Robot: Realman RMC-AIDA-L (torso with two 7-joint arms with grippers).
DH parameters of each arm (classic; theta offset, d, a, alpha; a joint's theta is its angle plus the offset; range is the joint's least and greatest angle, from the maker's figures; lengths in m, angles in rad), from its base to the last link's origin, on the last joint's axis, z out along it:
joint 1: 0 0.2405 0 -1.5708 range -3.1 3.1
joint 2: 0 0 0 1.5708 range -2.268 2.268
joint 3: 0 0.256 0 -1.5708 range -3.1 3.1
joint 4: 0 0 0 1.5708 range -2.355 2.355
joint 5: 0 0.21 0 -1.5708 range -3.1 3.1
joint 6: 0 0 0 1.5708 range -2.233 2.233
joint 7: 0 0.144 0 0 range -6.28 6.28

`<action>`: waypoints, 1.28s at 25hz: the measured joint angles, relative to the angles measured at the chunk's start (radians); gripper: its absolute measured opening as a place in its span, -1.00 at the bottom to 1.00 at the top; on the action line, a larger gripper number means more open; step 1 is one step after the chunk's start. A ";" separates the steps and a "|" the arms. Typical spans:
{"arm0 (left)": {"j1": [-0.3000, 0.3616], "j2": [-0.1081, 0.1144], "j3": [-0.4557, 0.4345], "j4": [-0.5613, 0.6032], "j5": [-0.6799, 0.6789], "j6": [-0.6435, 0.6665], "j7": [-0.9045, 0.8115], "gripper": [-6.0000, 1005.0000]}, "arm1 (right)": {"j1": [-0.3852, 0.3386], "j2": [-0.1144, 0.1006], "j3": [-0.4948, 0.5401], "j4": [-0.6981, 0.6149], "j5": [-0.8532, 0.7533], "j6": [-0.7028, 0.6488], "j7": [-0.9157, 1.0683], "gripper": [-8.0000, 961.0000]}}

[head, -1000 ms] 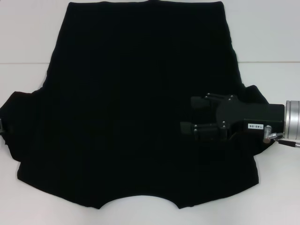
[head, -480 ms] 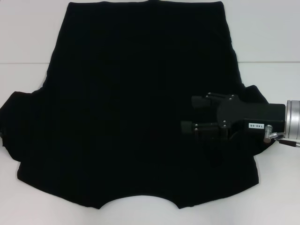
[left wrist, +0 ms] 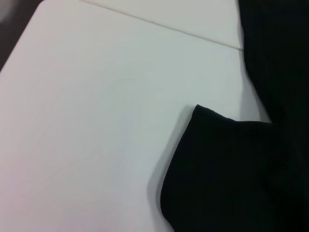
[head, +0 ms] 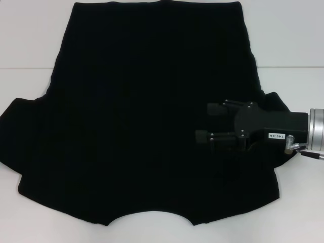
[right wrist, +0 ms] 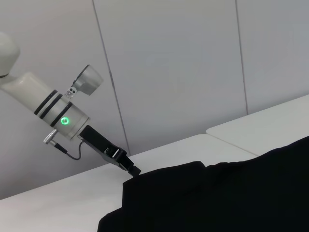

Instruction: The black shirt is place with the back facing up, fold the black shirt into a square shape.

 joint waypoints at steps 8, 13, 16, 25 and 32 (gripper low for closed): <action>0.010 -0.001 -0.004 0.031 0.022 0.001 -0.010 -0.98 | 0.000 0.000 0.012 0.001 0.000 0.000 -0.004 0.96; 0.017 0.001 -0.041 0.042 0.023 0.003 -0.008 -0.98 | 0.000 0.000 0.012 0.001 0.000 0.001 -0.003 0.96; 0.024 0.004 -0.055 0.047 0.023 0.004 -0.003 -0.99 | 0.001 0.000 0.012 0.001 0.000 0.002 -0.002 0.96; 0.033 0.006 -0.054 0.054 0.023 0.013 -0.002 -0.97 | 0.009 0.003 0.014 0.001 0.000 0.010 -0.001 0.96; 0.026 0.006 -0.052 0.054 0.019 0.027 0.002 -0.96 | 0.009 0.004 0.014 0.001 0.000 0.011 -0.003 0.96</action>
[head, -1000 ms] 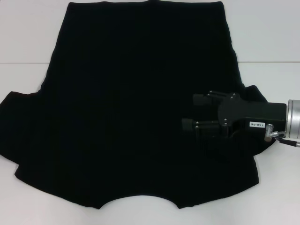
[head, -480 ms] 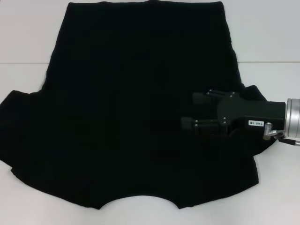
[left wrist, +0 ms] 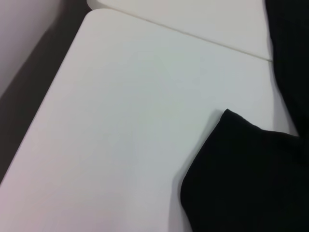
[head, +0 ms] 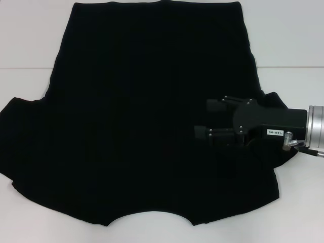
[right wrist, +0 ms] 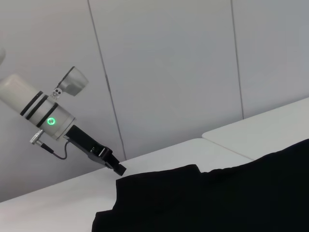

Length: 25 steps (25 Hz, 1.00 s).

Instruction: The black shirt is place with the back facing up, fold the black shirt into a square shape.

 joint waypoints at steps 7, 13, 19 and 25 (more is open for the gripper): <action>-0.010 0.003 -0.003 0.008 0.002 0.013 -0.010 -0.94 | -0.005 0.000 0.000 0.000 0.000 0.000 0.000 0.96; -0.010 0.004 -0.003 0.009 0.003 0.021 -0.013 -0.76 | -0.005 0.000 0.000 0.000 0.000 0.000 0.000 0.96; -0.009 0.003 0.002 0.002 0.004 0.040 -0.013 -0.55 | -0.004 0.000 0.000 0.000 0.000 0.000 0.000 0.96; -0.015 0.001 0.013 -0.001 0.004 0.064 -0.008 0.15 | -0.004 0.000 0.000 0.000 0.000 0.000 0.001 0.96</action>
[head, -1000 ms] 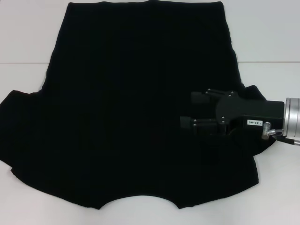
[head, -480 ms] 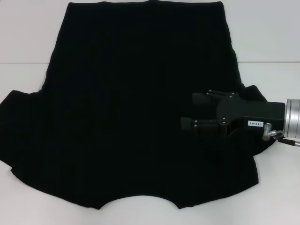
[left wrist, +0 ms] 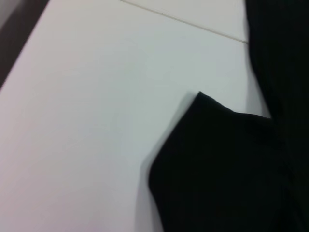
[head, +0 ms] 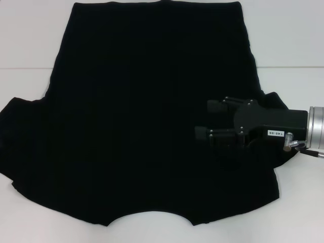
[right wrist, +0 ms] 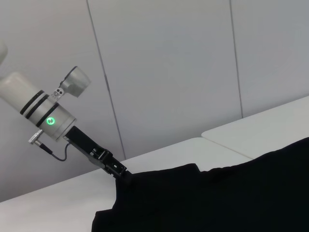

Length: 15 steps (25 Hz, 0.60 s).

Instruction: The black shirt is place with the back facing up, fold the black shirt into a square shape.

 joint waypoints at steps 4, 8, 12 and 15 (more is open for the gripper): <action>-0.003 0.000 0.011 0.000 0.000 0.002 0.003 0.38 | 0.000 0.000 0.000 0.000 0.000 0.000 0.000 0.96; -0.003 0.000 0.014 -0.001 0.003 -0.008 0.005 0.46 | 0.000 0.000 0.000 0.000 0.000 0.000 -0.001 0.96; -0.003 0.002 0.011 -0.002 0.003 -0.010 0.006 0.28 | 0.000 0.000 0.000 0.000 0.000 0.000 -0.002 0.96; -0.003 0.002 0.011 -0.002 0.003 -0.010 0.006 0.15 | -0.001 0.000 0.000 0.000 0.000 0.000 -0.002 0.96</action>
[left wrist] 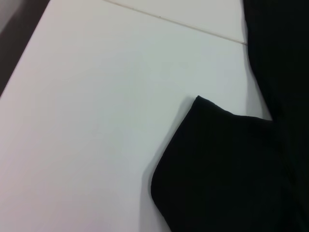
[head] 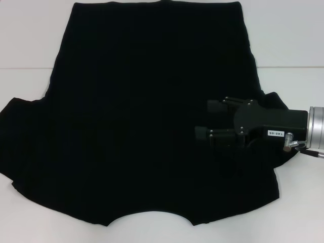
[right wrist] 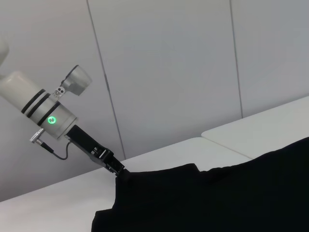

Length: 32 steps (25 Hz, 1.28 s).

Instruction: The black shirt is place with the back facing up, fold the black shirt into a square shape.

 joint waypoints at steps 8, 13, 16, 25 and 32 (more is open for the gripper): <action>-0.001 0.001 0.000 0.000 0.011 0.003 0.000 -0.38 | -0.002 0.000 0.000 0.000 0.000 0.000 -0.001 0.96; -0.001 0.001 0.000 0.000 0.011 0.011 0.000 -0.78 | -0.002 0.000 0.000 0.000 0.000 0.000 -0.001 0.96; -0.001 0.000 0.001 0.000 0.002 0.021 0.000 -0.95 | -0.002 0.000 0.000 0.000 0.000 0.000 -0.002 0.96; -0.031 -0.007 0.013 -0.007 -0.024 0.023 0.007 -0.99 | -0.004 0.001 0.000 0.001 0.000 0.012 -0.002 0.96; -0.080 -0.002 0.070 -0.056 -0.099 0.021 0.038 -0.99 | -0.004 0.002 0.000 0.002 0.000 0.013 -0.003 0.96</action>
